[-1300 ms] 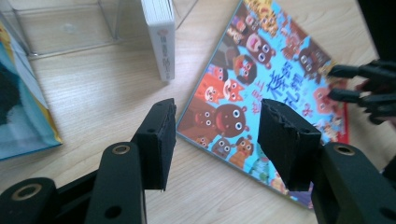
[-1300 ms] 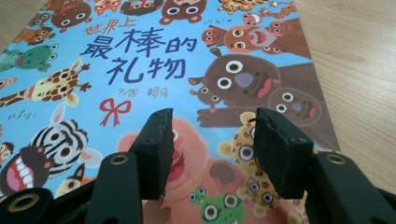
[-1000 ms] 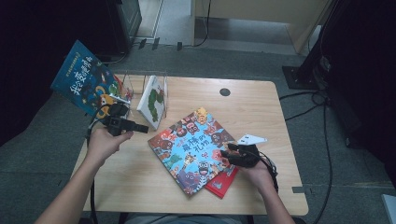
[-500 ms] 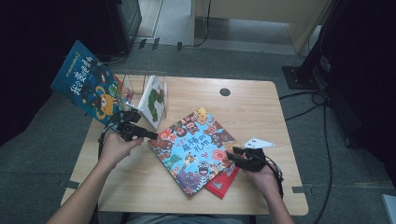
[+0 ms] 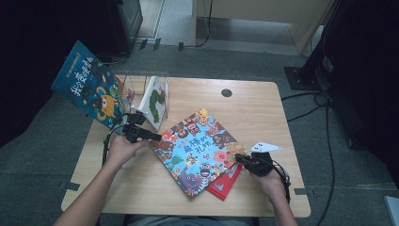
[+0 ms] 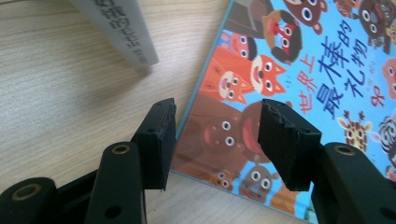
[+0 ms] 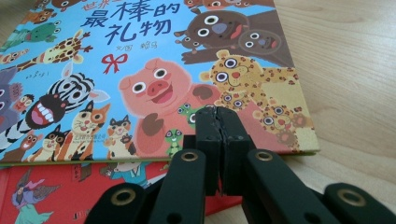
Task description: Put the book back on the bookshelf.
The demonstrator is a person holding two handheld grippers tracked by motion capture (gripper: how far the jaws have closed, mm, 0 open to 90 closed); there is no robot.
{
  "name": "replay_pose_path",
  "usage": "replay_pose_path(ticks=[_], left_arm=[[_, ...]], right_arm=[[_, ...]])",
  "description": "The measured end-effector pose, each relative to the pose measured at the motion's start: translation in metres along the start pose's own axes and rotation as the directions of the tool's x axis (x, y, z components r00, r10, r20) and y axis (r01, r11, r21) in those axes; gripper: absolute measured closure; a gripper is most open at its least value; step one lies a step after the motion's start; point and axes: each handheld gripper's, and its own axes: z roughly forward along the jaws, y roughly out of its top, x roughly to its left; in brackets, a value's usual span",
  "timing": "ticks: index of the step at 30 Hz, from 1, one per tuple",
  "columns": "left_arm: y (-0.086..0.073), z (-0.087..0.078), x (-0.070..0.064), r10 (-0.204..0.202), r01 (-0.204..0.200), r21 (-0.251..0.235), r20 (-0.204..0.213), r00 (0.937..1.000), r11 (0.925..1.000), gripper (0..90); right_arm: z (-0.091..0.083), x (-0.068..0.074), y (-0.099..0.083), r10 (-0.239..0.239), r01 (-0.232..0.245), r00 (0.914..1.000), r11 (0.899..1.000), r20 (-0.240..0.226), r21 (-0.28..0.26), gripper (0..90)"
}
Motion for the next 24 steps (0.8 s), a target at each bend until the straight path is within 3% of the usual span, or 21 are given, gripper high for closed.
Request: replay_pose_path(ticks=[4, 7, 11, 14, 24], left_arm=[[-0.001, 0.002, 0.0, 0.005, -0.006, -0.021, -0.016, 0.9999, 0.9998, 47.6], [-0.002, 0.002, -0.001, 0.008, -0.008, -0.021, -0.011, 0.9999, 0.9998, 47.3], [-0.003, 0.002, 0.0, 0.01, -0.01, -0.022, 0.006, 0.9999, 0.9997, 48.1], [-0.002, 0.002, -0.001, 0.001, 0.0, -0.019, 0.027, 0.9996, 0.9998, 48.9], [-0.005, -0.003, -0.005, 0.011, -0.011, -0.025, 0.008, 0.9999, 0.9996, 47.4]], right_arm=[[-0.002, -0.003, -0.001, 0.016, -0.016, 0.9998, 1.0, -0.013, 0.008, 90.0], [-0.003, -0.006, -0.004, 0.022, -0.021, 0.9996, 0.999, -0.016, 0.044, 90.0], [-0.003, -0.011, -0.005, 0.033, -0.031, 0.9984, 0.999, -0.045, 0.034, 90.0], [-0.002, -0.01, -0.004, 0.03, -0.029, 0.9991, 0.999, -0.03, 0.029, 90.0], [0.0, -0.016, -0.003, 0.041, -0.041, 0.9991, 0.999, -0.005, 0.031, 89.5]])
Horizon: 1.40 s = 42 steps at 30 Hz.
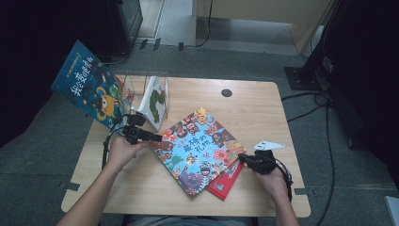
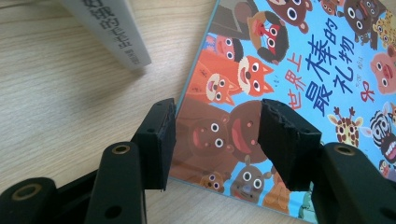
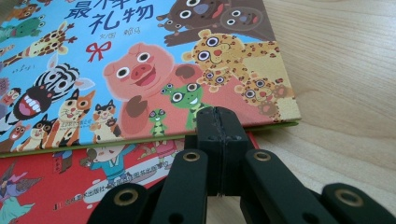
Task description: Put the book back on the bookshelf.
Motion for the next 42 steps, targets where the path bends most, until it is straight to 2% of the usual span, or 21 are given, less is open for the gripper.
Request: replay_pose_path(ticks=[11, 15, 21, 23, 27, 32, 38, 42], left_arm=[[-0.006, -0.004, 0.006, -0.028, 0.027, -0.015, -0.021, 0.9994, 0.9995, 46.8], [-0.008, 0.001, 0.009, -0.042, 0.042, -0.014, -0.024, 0.9988, 0.999, 46.9], [-0.012, 0.01, 0.007, -0.035, 0.035, 0.002, -0.026, 0.999, 0.9994, 46.8], [-0.014, 0.01, 0.005, -0.031, 0.031, -0.004, -0.039, 0.9988, 0.9995, 47.3], [-0.02, 0.01, 0.003, -0.039, 0.04, 0.006, -0.026, 0.9989, 0.9992, 48.5], [-0.029, 0.009, -0.004, -0.057, 0.057, -0.006, -0.026, 0.9981, 0.9984, 48.0], [-0.044, 0.006, -0.011, -0.075, 0.075, -0.005, 0.005, 0.9972, 0.9972, 48.3], [-0.051, 0.005, -0.019, -0.075, 0.075, 0.004, -0.001, 0.9972, 0.9972, 48.0]], right_arm=[[0.005, -0.004, 0.006, 0.002, -0.002, 0.9999, 1.0, 0.014, -0.007, 88.0], [0.008, -0.006, 0.008, 0.008, -0.008, 0.9998, 1.0, 0.016, -0.011, 87.5], [0.011, -0.01, 0.011, 0.016, -0.016, 0.9998, 1.0, 0.012, -0.015, 87.2], [0.011, -0.01, 0.012, 0.021, -0.021, 0.9997, 1.0, 0.01, -0.012, 87.1], [0.012, -0.013, 0.013, 0.032, -0.032, 0.9993, 0.999, 0.02, -0.016, 86.9], [0.014, -0.017, 0.014, 0.047, -0.047, 0.9987, 0.999, 0.02, -0.023, 87.7], [0.016, -0.019, 0.016, 0.065, -0.064, 0.9976, 0.998, 0.026, -0.012, 89.8], [0.018, -0.021, 0.018, 0.101, -0.101, 0.9946, 0.995, 0.022, -0.01, 90.0]])
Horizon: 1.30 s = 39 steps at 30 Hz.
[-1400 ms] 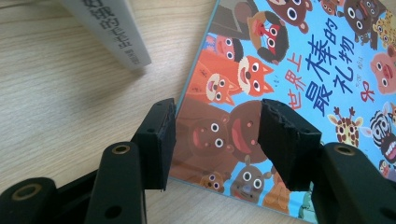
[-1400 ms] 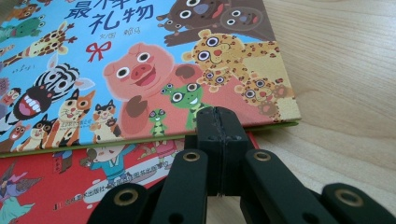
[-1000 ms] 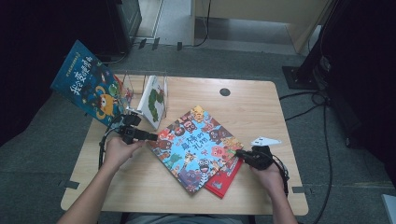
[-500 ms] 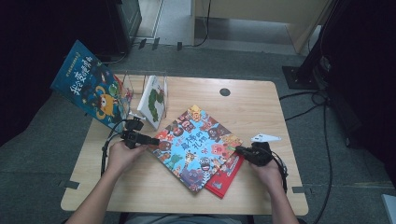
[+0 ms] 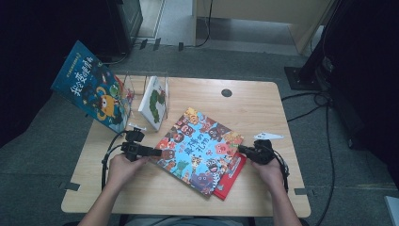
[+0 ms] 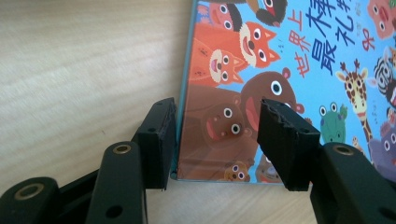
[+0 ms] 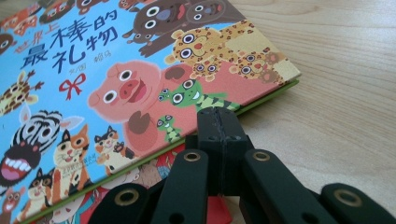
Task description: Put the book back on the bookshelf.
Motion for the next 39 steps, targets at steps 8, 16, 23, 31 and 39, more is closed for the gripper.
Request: replay_pose_path(ticks=[8, 16, 23, 31, 39], left_arm=[[-0.013, -0.001, -0.007, -0.019, 0.019, 0.006, 0.029, 0.9994, 0.9998, 47.2], [-0.025, -0.002, -0.014, -0.041, 0.041, 0.016, 0.049, 0.9979, 0.999, 46.3], [-0.036, -0.002, -0.02, -0.049, 0.048, 0.023, 0.075, 0.9959, 0.9986, 46.0], [-0.039, -0.003, -0.022, -0.039, 0.038, 0.016, 0.071, 0.9967, 0.9991, 46.2], [-0.025, -0.009, -0.01, -0.049, 0.05, -0.031, 0.042, 0.9979, 0.9982, 45.8]], right_arm=[[0.003, -0.002, 0.005, 0.006, -0.006, 0.9999, 1.0, 0.01, -0.002, 90.0], [0.007, -0.005, 0.011, 0.001, -0.001, 0.9998, 1.0, 0.017, 0.0, 90.0], [0.012, -0.009, 0.016, 0.019, -0.018, 0.9997, 1.0, 0.014, -0.005, 90.0], [0.017, -0.011, 0.02, 0.012, -0.012, 0.9998, 1.0, 0.012, -0.011, 90.0], [0.016, -0.01, 0.021, 0.009, -0.009, 0.9999, 1.0, 0.012, -0.004, 89.9]])
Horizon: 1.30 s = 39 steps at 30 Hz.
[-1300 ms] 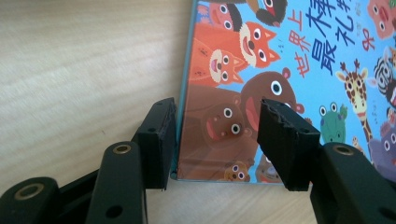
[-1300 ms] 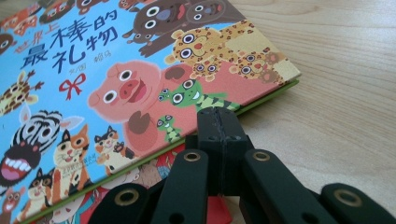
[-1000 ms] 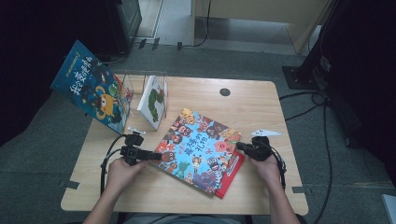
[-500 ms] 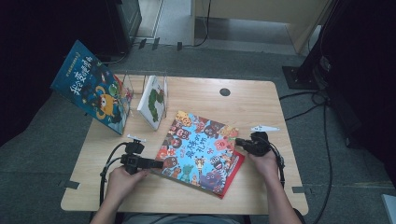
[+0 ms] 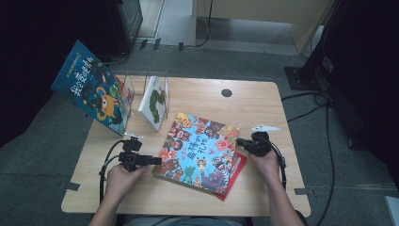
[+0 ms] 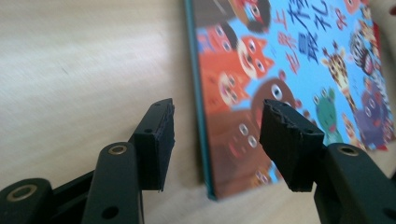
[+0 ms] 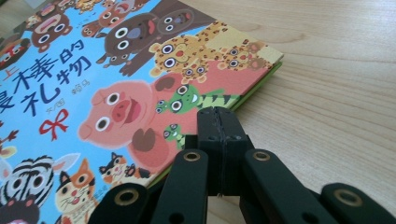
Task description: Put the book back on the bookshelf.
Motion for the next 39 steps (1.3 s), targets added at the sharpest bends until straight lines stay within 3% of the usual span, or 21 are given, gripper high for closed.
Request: replay_pose_path(ticks=[5, 10, 17, 22, 29, 32, 35, 39], left_arm=[[0.012, 0.002, 0.005, 0.028, -0.028, -0.018, -0.016, 0.9995, 0.9994, 45.4], [0.024, 0.005, 0.012, 0.021, -0.021, -0.019, -0.015, 0.9997, 0.9996, 45.4], [0.038, 0.01, 0.012, 0.061, -0.062, -0.025, -0.021, 0.9979, 0.9978, 47.4], [0.046, 0.016, 0.013, 0.065, -0.066, -0.023, -0.016, 0.9977, 0.9976, 47.4], [0.054, 0.028, 0.015, 0.051, -0.051, 0.011, 0.017, 0.9986, 0.9986, 46.7], [0.055, 0.033, 0.016, 0.054, -0.054, 0.037, 0.009, 0.9985, 0.9978, 46.8], [0.056, 0.035, 0.016, 0.045, -0.046, 0.031, 0.018, 0.9988, 0.9985, 48.1], [0.055, 0.037, 0.016, 0.063, -0.064, 0.034, 0.044, 0.997, 0.9974, 52.3]], right_arm=[[-0.003, 0.006, -0.003, -0.022, 0.022, 0.9997, 1.0, 0.004, 0.004, 89.9], [-0.007, 0.015, -0.009, -0.037, 0.037, 0.9993, 0.999, 0.003, 0.003, 89.4], [-0.012, 0.024, -0.017, -0.061, 0.061, 0.9981, 0.998, -0.004, 0.009, 89.7], [-0.015, 0.03, -0.022, -0.059, 0.059, 0.9982, 0.998, -0.012, 0.014, 90.0], [-0.017, 0.033, -0.027, -0.065, 0.066, 0.9978, 0.998, -0.013, 0.021, 89.9], [-0.017, 0.034, -0.028, -0.07, 0.07, 0.9975, 0.997, -0.012, 0.018, 89.9], [-0.018, 0.035, -0.028, -0.072, 0.072, 0.9973, 0.997, -0.015, 0.019, 89.8], [-0.018, 0.034, -0.028, -0.072, 0.072, 0.9973, 0.997, -0.017, 0.02, 89.8]])
